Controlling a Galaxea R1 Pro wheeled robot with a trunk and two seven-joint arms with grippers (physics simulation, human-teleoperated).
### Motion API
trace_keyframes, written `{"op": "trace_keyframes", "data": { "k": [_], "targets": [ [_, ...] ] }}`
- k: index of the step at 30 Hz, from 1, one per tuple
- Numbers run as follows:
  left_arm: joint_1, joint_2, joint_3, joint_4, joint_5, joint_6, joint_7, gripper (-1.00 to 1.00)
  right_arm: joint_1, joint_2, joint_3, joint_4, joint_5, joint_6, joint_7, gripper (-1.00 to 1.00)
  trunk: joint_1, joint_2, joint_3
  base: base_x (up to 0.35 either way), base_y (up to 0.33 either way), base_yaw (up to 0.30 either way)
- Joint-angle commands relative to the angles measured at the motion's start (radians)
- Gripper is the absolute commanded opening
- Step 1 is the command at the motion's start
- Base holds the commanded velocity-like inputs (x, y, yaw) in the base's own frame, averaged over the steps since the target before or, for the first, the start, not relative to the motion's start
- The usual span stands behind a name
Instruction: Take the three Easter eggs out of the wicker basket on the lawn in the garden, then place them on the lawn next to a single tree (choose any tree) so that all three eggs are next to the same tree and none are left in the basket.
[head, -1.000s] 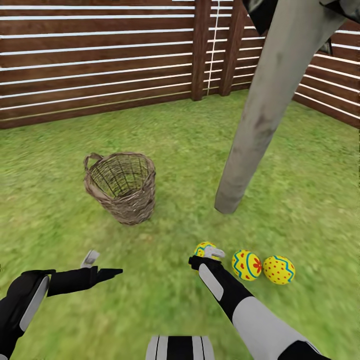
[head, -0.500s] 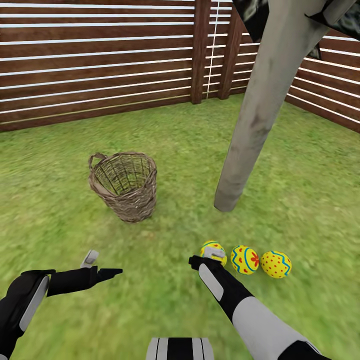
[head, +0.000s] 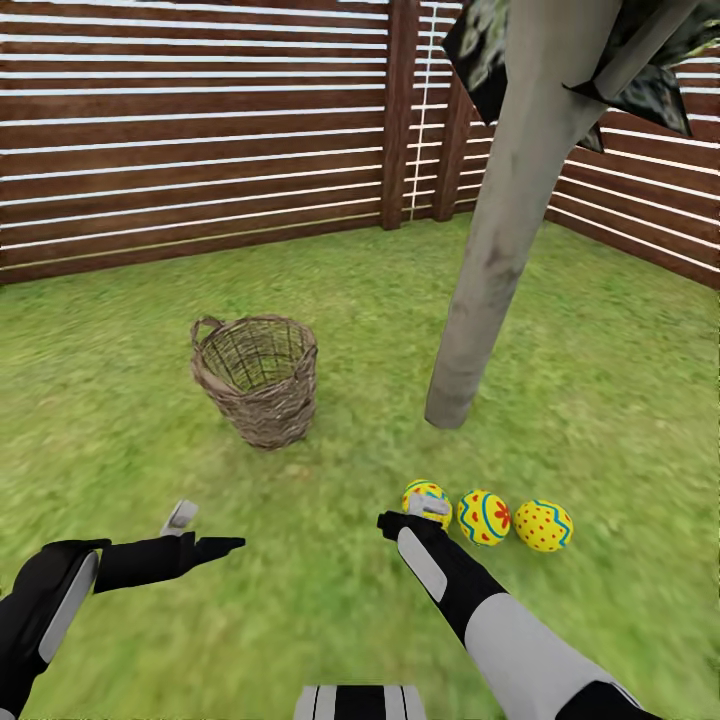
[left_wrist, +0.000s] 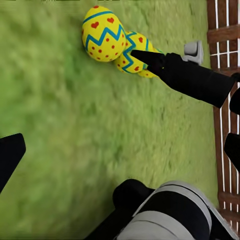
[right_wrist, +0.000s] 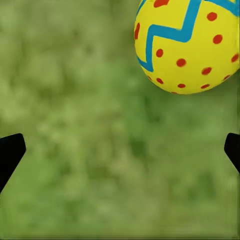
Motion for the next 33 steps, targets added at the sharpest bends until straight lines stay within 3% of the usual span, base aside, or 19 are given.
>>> {"op": "trace_keyframes", "data": {
  "k": [1,12,25,33],
  "targets": [
    [0.0,0.0,0.0,0.0,0.0,0.005,-0.003,1.0,-0.001,0.0,0.003,-0.001,-0.004,0.004,-0.007,1.0,-0.001,0.0,0.003,-0.057,0.0,0.0],
    [0.0,-0.001,-0.001,0.0,-0.005,0.003,0.009,1.0,-0.001,0.0,0.004,-0.001,-0.007,0.012,-0.006,1.0,-0.006,0.003,0.046,-0.267,0.0,0.0],
    [-0.002,-0.001,-0.001,0.0,-0.006,0.003,0.011,1.0,-0.001,0.0,0.002,-0.007,-0.007,0.007,0.004,1.0,-0.012,0.006,0.096,-0.017,0.0,0.0],
    [-0.002,-0.001,-0.001,0.0,-0.005,0.003,0.01,1.0,-0.001,0.0,0.004,-0.007,-0.007,0.007,0.004,1.0,-0.015,0.007,0.127,-0.168,0.0,0.0]
  ]
}}
